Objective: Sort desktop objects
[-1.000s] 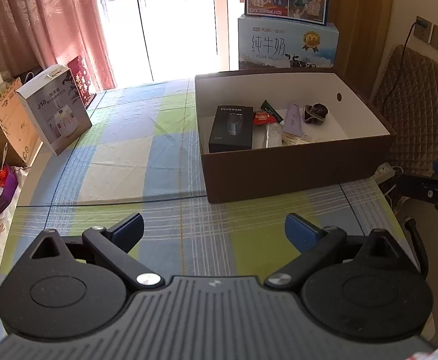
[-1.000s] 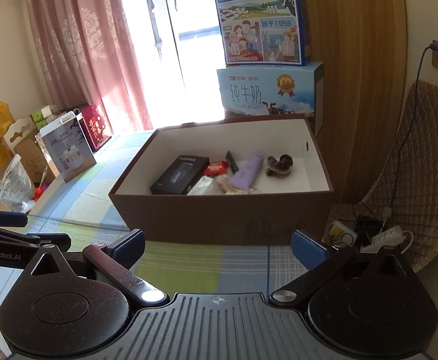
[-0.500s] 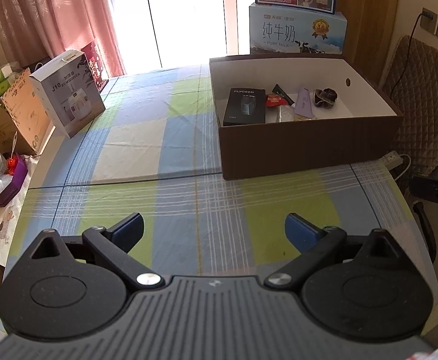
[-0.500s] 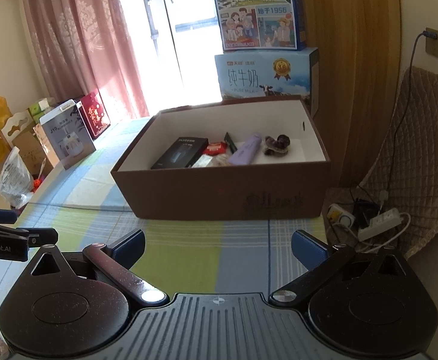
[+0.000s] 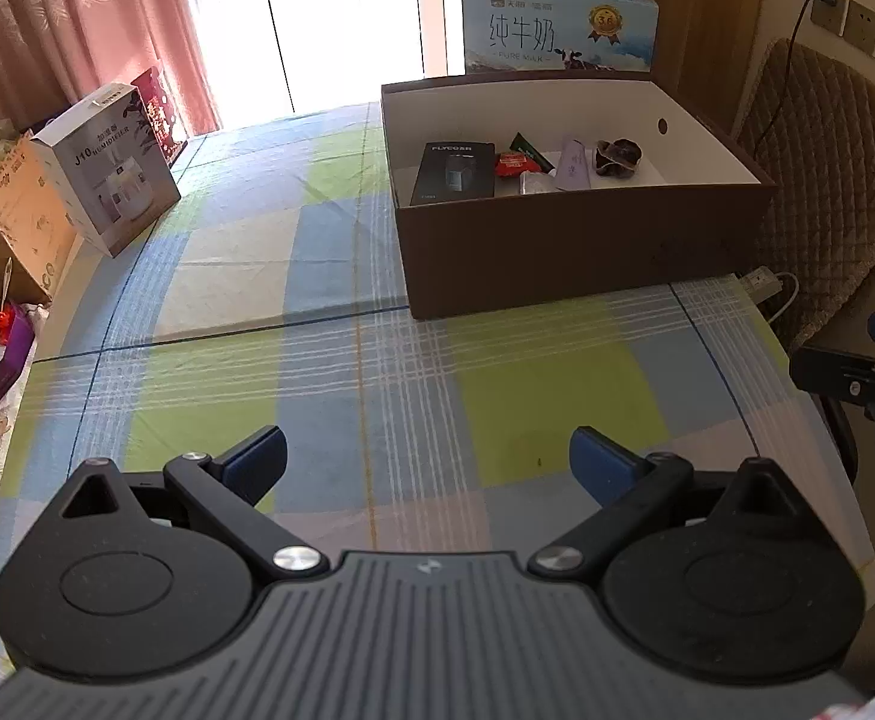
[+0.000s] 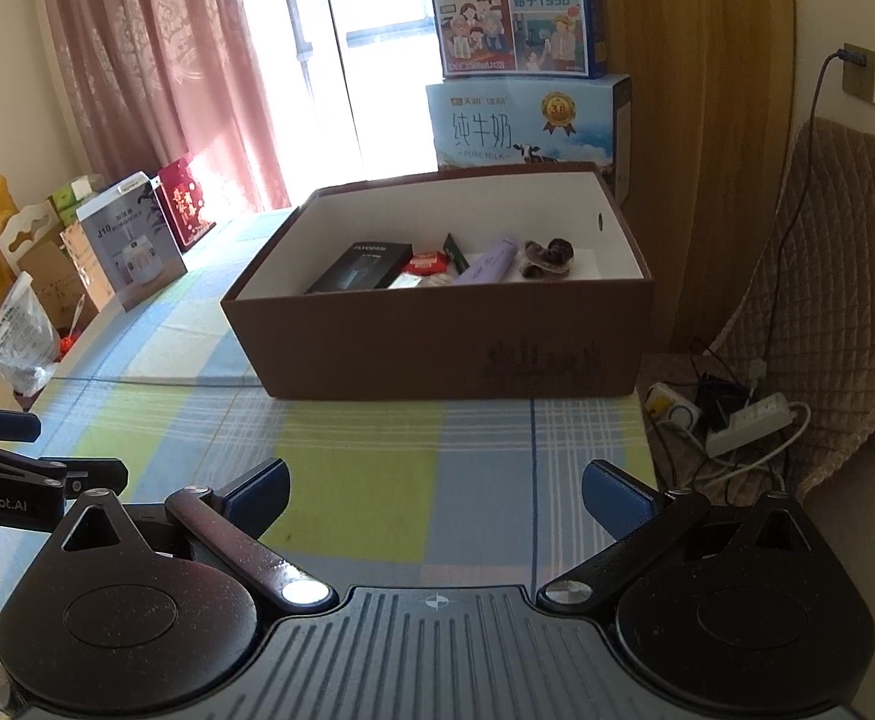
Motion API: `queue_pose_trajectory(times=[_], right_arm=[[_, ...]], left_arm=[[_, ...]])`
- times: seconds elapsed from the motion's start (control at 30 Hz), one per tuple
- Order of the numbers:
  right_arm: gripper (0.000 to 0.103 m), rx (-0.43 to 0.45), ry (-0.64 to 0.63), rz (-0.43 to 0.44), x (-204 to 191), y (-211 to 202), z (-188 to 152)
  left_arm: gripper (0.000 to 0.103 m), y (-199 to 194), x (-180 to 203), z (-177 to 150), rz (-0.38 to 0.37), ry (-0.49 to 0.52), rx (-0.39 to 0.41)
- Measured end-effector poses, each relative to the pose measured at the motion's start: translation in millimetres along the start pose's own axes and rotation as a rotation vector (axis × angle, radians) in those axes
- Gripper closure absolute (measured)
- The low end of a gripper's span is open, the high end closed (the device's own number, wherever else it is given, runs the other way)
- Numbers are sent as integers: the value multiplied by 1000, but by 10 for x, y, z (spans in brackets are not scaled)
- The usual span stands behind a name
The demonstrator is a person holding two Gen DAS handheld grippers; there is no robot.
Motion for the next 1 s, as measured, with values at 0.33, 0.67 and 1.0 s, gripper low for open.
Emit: queue_pose_trajectory(times=[0.33,0.67,1.0], right_arm=[[2,-17,-14,12,-88,12,-58],[2,-35,-20,27,-119,79,-57],[2,-49,-27,46,-139,170,-30]], left_arm=[[4,35,21,-39,-5,10,-12],[4,79,-8,-36,5,4,-20],[4,116,-30,-15,14,-3,-22]])
Point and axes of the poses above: each gripper's, at about its wrist camera, not at the fingertips, and y roughly the way its jaws point, x to its right, z to its top, the point moved 2 cm from there along y, roughly the way its jaws point, and after that the axes turned 13 degrees about -y, right-handed, at the moved point
